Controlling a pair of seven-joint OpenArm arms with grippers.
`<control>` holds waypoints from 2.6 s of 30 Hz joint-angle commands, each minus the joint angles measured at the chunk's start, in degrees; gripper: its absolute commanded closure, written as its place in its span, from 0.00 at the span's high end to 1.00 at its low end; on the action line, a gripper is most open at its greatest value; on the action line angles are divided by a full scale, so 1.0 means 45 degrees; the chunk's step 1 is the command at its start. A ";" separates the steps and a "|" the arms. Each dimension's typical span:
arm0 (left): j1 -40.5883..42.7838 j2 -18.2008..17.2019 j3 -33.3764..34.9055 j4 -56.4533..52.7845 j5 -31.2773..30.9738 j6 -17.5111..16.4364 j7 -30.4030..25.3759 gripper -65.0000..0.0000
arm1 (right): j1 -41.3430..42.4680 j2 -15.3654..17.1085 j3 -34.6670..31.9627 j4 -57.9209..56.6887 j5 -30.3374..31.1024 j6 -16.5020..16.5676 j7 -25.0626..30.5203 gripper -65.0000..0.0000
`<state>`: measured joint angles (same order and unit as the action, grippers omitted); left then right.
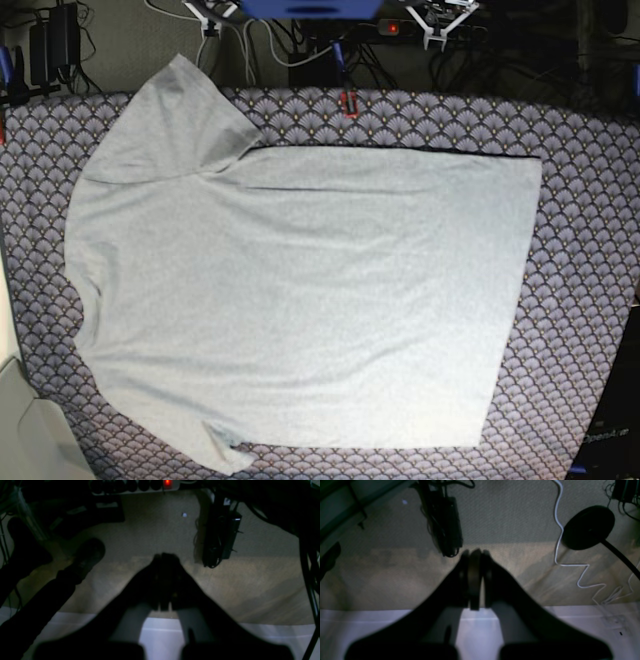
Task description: Fold the T-shirt properly
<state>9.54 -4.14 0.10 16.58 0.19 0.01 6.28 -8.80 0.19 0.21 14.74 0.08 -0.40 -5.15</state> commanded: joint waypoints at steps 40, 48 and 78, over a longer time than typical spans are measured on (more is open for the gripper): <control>0.4356 -0.0515 -0.0090 0.6895 -0.0012 0.0046 0.0020 0.00 | -0.4619 0.0125 -0.0056 0.7947 0.0051 0.0158 0.0411 0.00; 0.6700 -0.0965 -0.1204 1.1681 -0.0051 0.0066 0.0039 0.00 | -0.6201 0.0301 0.0081 1.1073 0.0051 0.0158 0.0392 0.00; 1.1975 -0.0926 -0.2767 2.2074 -0.0071 0.0046 0.0039 0.01 | -1.1183 0.1727 0.2230 2.2521 0.3900 0.0178 -0.1034 0.00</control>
<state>62.78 -8.21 -12.43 115.11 -0.10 0.21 7.64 -58.74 7.77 10.02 115.18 17.63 0.30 -11.00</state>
